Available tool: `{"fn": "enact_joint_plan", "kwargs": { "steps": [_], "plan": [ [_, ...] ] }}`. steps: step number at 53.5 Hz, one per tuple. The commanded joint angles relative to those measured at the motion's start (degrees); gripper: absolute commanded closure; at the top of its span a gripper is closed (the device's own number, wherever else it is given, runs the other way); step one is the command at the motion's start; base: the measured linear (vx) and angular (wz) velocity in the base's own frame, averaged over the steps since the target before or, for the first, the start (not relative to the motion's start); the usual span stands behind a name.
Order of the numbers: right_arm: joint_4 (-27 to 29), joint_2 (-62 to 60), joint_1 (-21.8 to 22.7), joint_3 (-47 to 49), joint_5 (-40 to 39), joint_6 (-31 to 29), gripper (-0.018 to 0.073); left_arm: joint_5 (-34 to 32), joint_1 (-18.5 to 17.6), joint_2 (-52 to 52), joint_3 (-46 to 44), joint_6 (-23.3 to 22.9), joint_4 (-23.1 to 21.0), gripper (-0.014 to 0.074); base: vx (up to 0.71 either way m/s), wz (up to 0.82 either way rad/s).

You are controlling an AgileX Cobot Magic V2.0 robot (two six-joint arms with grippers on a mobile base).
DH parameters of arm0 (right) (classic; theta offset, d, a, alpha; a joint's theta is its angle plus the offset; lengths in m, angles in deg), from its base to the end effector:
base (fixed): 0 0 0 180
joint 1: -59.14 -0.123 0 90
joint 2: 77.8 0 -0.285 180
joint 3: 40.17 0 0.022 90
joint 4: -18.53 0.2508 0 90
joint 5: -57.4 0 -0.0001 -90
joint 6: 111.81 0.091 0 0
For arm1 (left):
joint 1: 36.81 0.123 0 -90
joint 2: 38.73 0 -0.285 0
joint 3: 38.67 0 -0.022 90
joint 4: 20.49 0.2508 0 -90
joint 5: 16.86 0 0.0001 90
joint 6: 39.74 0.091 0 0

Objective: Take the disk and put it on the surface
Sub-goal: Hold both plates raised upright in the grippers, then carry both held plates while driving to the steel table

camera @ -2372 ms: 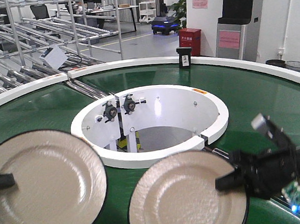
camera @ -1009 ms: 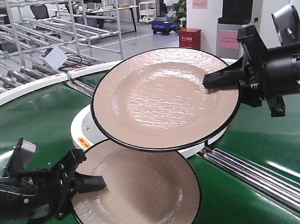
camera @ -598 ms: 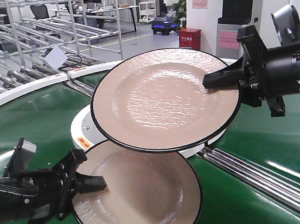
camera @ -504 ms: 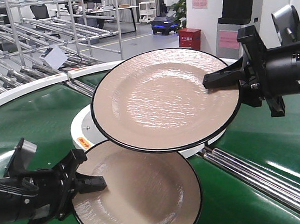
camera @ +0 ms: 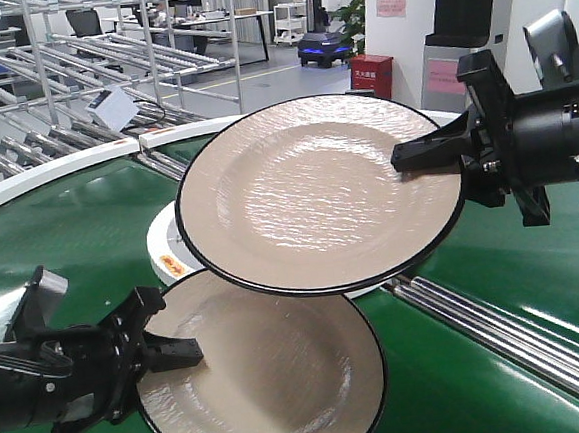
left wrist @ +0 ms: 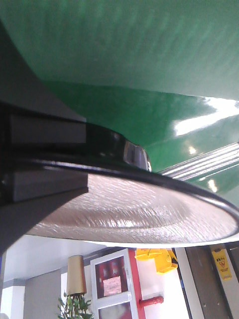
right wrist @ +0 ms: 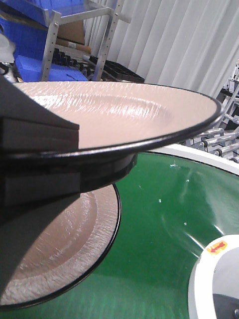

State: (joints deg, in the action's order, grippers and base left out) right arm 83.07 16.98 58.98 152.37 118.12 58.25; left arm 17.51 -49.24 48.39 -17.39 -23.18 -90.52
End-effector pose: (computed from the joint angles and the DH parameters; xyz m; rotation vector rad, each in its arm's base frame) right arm 0.3177 0.0726 0.4348 0.0758 2.1302 1.3184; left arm 0.2789 -0.1110 0.3090 -0.3763 2.2492 -1.2037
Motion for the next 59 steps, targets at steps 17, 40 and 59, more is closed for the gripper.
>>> {"fn": "enact_joint_plan", "kwargs": {
  "steps": [17,40,59],
  "plan": [
    [7.71,-2.48,0.16,2.25,-3.01,-0.12,0.0567,-0.49,-0.24,-2.09,-2.07,-0.95,-5.11,0.0595,-0.24,-0.04],
    [7.71,-2.48,0.16,2.25,-3.01,-0.12,0.0567,0.08,-0.24,-2.09,-2.07,-0.95,-5.11,0.0595,-0.25,-0.18],
    [7.71,-2.48,0.18,2.25,-3.01,-0.12,0.0567,0.12,-0.24,-2.09,-2.07,-0.95,-5.11,0.0595,-0.15,-0.52]
  ]
}}
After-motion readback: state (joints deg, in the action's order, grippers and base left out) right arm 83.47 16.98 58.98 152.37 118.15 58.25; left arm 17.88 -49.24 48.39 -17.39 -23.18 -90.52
